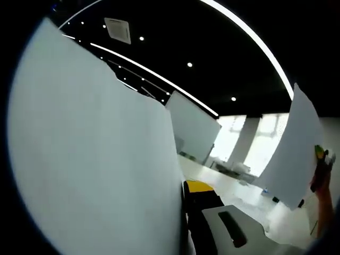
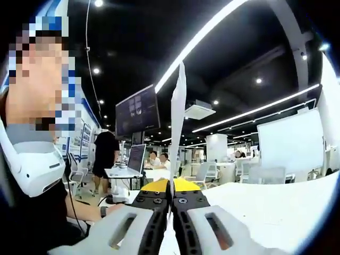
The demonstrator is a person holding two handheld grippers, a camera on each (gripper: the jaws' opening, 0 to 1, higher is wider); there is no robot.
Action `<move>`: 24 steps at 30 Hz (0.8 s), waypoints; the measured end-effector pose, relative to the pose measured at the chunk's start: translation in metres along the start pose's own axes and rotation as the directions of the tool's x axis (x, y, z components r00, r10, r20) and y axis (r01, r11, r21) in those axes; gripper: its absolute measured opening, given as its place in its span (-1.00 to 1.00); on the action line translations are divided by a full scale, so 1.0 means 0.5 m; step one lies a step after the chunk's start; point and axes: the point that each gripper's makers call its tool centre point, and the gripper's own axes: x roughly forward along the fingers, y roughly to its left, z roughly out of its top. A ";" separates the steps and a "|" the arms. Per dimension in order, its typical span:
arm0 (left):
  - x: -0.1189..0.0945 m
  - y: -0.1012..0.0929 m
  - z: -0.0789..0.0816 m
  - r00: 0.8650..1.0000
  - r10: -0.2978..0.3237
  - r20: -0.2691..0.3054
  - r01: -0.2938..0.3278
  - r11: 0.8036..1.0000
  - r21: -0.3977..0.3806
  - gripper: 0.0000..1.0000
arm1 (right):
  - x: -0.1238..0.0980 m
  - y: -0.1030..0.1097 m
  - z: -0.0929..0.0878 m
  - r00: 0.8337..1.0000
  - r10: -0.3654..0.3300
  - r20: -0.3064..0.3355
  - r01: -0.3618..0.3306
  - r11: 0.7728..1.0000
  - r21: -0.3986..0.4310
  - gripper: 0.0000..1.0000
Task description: Organize the stack of printing papers by aligning and flattening the scattered papers on the table
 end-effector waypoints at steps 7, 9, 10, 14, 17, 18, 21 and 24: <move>0.000 0.001 0.000 1.000 0.000 -0.001 0.000 1.000 0.001 -0.85 | 0.001 0.010 0.005 1.000 0.014 0.004 -0.014 1.000 -0.001 -1.00; 0.000 0.001 0.000 1.000 0.000 -0.001 0.000 1.000 0.001 -0.85 | 0.001 0.012 0.006 1.000 0.017 0.004 -0.017 1.000 -0.001 -1.00; 0.000 0.001 0.000 1.000 -0.001 -0.002 0.001 1.000 0.002 -0.85 | 0.000 0.013 0.007 1.000 0.019 0.005 -0.019 1.000 -0.002 -1.00; 0.000 0.001 0.000 1.000 -0.001 -0.002 0.001 1.000 0.002 -0.85 | 0.001 0.017 0.008 1.000 0.027 0.008 -0.027 1.000 0.003 -1.00; 0.000 0.001 0.000 1.000 -0.001 -0.002 0.001 1.000 0.002 -0.85 | 0.003 0.018 0.007 0.999 0.031 0.006 -0.031 0.999 0.005 -1.00; 0.000 0.001 0.000 1.000 -0.001 -0.002 0.001 1.000 0.002 -0.85 | 0.003 0.019 0.007 0.999 0.033 0.005 -0.033 0.999 0.005 -1.00; 0.000 0.001 0.000 1.000 -0.001 -0.002 0.001 1.000 0.001 -0.85 | 0.005 0.022 0.005 0.999 0.037 0.002 -0.037 0.999 0.006 -1.00; 0.000 0.001 0.000 1.000 -0.001 -0.002 0.001 1.000 0.002 -0.85 | 0.008 0.025 0.003 0.999 0.042 -0.004 -0.042 0.999 0.004 -1.00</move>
